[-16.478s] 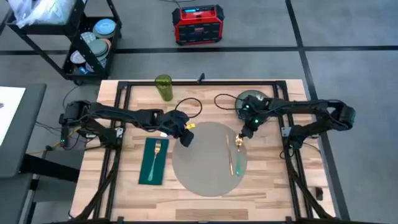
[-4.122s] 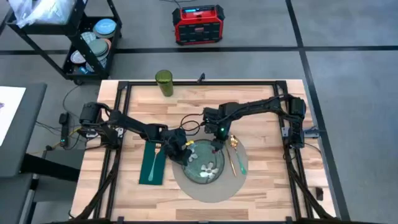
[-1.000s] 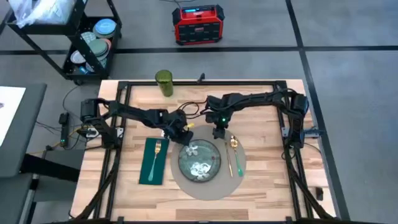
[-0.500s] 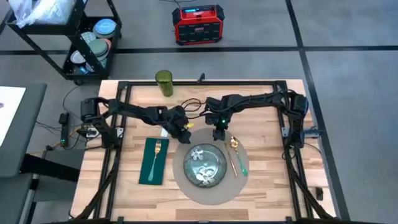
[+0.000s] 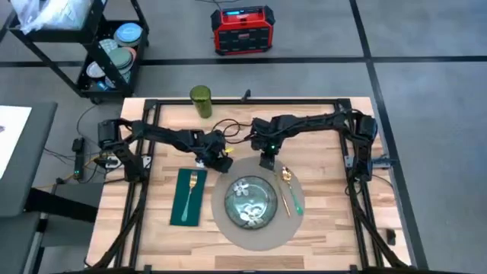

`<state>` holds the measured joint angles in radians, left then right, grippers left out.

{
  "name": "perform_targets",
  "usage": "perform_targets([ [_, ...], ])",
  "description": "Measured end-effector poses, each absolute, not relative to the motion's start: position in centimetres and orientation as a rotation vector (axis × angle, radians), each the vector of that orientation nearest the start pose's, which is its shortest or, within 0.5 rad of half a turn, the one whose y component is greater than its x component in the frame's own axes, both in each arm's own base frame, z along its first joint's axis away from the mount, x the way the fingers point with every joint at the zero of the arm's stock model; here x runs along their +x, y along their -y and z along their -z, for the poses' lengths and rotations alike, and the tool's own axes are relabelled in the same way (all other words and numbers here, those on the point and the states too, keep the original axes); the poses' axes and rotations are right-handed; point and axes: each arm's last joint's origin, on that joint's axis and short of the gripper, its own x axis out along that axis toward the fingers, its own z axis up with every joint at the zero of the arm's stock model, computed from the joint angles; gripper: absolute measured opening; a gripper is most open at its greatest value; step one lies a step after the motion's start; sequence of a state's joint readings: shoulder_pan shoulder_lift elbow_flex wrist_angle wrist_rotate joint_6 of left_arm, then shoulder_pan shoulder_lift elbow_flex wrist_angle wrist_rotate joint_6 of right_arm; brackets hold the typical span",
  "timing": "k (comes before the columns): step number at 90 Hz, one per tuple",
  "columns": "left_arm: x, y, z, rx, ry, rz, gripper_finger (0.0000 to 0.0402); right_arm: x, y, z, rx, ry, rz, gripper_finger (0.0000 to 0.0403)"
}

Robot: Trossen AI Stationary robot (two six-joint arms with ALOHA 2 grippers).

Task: Set table place
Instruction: Put the green plate on the gray table mat

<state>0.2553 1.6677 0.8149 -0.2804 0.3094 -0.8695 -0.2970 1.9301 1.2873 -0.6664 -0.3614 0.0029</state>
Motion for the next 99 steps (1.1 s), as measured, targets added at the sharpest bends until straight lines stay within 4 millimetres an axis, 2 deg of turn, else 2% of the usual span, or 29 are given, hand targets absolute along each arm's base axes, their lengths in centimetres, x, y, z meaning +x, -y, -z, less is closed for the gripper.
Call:
perform_targets([
  [6,29.0,-6.7,-14.2,-1.029,-1.058,-0.435,0.0032,35.6,9.9,-16.0,0.427,-1.241,-0.053,0.0003],
  [10,29.6,-6.7,-14.9,-0.974,-1.054,-0.424,0.0014,35.5,9.9,-16.0,0.427,-1.243,-0.053,0.0001],
  [27,31.4,-6.0,-18.9,-0.642,-1.116,-0.442,0.0001,35.5,10.0,-16.0,0.408,-1.24,-0.07,0.0],
  [37,31.8,-4.8,-20.1,-0.497,-1.153,-0.432,0.0,35.5,10.0,-16.0,0.402,-1.239,-0.077,0.0],
  [64,31.5,-1.7,-18.7,-0.422,-1.189,-0.322,0.0,35.6,10.1,-15.8,0.38,-1.237,-0.094,0.0],
  [84,31.7,0.3,-18.6,-0.336,-1.187,-0.242,0.0,35.7,10.1,-15.8,0.358,-1.224,-0.105,0.0],
  [99,32.3,1.7,-16.5,-0.304,-1.232,-0.189,0.0,35.8,9.8,-15.8,0.347,-1.224,-0.116,0.0],
])
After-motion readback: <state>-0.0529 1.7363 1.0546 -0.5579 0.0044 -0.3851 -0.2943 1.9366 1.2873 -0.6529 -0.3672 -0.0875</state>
